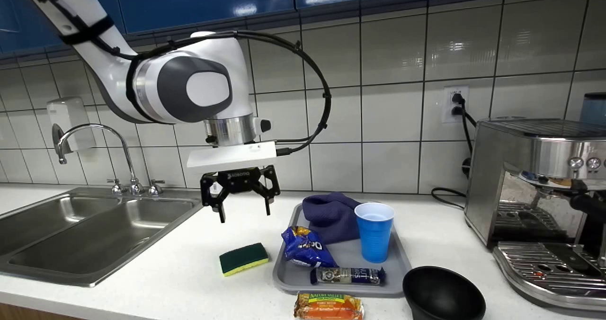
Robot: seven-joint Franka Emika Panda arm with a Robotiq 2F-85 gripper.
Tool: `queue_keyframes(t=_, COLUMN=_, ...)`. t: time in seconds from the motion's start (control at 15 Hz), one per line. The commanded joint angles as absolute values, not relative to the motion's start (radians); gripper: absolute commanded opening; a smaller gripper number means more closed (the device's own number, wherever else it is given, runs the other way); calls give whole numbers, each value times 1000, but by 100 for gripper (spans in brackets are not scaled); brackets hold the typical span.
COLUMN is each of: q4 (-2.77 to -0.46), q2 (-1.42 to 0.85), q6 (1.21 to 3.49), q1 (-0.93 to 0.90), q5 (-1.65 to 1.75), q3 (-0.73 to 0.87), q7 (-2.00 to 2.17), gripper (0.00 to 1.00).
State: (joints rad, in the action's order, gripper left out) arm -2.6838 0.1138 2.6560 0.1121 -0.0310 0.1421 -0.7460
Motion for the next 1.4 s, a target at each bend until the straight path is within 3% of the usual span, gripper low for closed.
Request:
queue_keyframes(t=0.0, q4=-2714, q2=173, q6=2623, q1=104, q5=-5, q3=151, q7=-744, gripper=100)
queue_keyframes(t=1.33, q4=-2701, q2=135, q6=2647, q1=95, q5=-25, q3=154, q7=-741, gripper=100)
